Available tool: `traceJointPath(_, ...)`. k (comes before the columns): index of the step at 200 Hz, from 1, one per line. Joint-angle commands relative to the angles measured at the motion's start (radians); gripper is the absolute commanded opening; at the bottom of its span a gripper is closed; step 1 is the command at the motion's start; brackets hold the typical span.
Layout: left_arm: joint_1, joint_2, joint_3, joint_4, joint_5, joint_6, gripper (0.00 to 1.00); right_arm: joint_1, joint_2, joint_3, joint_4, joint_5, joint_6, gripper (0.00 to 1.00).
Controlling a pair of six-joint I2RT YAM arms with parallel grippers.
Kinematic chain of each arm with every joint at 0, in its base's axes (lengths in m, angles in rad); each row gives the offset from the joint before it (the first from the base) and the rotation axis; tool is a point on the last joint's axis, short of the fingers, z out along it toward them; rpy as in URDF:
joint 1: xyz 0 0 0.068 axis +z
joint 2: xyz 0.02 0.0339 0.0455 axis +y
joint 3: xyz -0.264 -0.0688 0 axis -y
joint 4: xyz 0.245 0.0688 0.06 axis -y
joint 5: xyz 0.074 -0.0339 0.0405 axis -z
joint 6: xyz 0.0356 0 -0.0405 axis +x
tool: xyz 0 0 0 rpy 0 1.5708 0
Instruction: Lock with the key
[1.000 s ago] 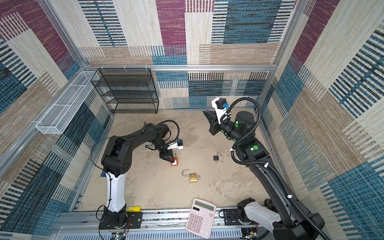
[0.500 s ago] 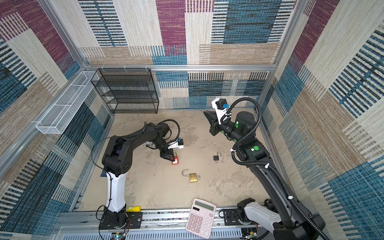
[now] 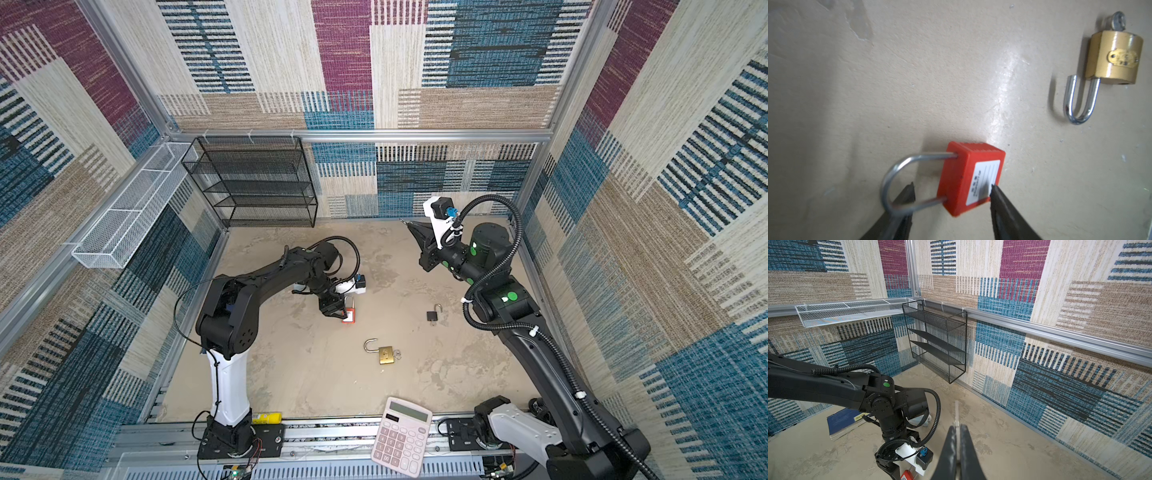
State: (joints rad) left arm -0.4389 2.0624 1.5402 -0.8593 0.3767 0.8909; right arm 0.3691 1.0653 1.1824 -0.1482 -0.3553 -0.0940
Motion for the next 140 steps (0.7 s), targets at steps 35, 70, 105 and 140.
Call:
traceJointPath(35, -0.007, -0.035, 0.0, 0.053, -0.093, -0.036, 0.66, 0.001, -0.002, -0.01, 0.007, 0.01, 0.003, 0.0)
traceJointPath(70, -0.006, -0.109, -0.044, 0.172, -0.142, -0.13, 0.66, 0.001, -0.002, -0.064, 0.04, 0.034, 0.106, 0.0)
traceJointPath(105, -0.004, -0.244, -0.135, 0.357, -0.137, -0.352, 0.65, 0.001, 0.006, -0.186, 0.098, 0.086, 0.405, 0.0)
traceJointPath(140, -0.003, -0.319, -0.157, 0.371, -0.12, -0.656, 0.63, 0.009, 0.022, -0.302, 0.135, 0.143, 0.664, 0.0)
